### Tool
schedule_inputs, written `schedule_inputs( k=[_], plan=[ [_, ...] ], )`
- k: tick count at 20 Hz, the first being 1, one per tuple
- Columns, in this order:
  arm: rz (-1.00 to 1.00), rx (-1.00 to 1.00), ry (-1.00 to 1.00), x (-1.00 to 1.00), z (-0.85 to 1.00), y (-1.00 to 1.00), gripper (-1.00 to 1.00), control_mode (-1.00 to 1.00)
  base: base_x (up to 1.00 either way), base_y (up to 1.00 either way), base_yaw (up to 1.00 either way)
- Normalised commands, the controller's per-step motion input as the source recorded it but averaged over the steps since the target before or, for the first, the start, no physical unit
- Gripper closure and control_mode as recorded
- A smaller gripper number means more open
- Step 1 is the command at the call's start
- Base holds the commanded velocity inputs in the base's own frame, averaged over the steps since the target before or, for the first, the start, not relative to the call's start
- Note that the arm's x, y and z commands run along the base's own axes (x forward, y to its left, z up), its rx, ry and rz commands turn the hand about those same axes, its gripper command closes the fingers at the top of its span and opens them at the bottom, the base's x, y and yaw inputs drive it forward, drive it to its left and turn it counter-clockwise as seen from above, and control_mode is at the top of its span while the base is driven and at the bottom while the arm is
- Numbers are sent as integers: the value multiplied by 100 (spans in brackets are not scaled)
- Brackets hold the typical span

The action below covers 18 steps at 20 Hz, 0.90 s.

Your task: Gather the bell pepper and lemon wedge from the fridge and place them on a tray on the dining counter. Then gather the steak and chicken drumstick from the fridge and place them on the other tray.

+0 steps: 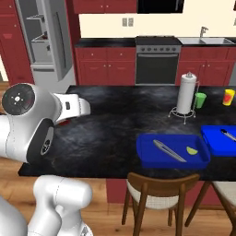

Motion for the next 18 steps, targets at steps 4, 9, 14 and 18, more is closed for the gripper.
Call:
schedule_inputs(
  k=[4,9,14,18],
  plan=[
    [0,0,0,0,0,0,100,100,100,-100,-24],
    [0,0,0,0,0,0,100,100,100,-95,-31],
    [0,0,0,0,0,0,100,100,100,-82,-29],
    [0,0,0,0,0,0,100,100,100,-93,-17]
  ],
)
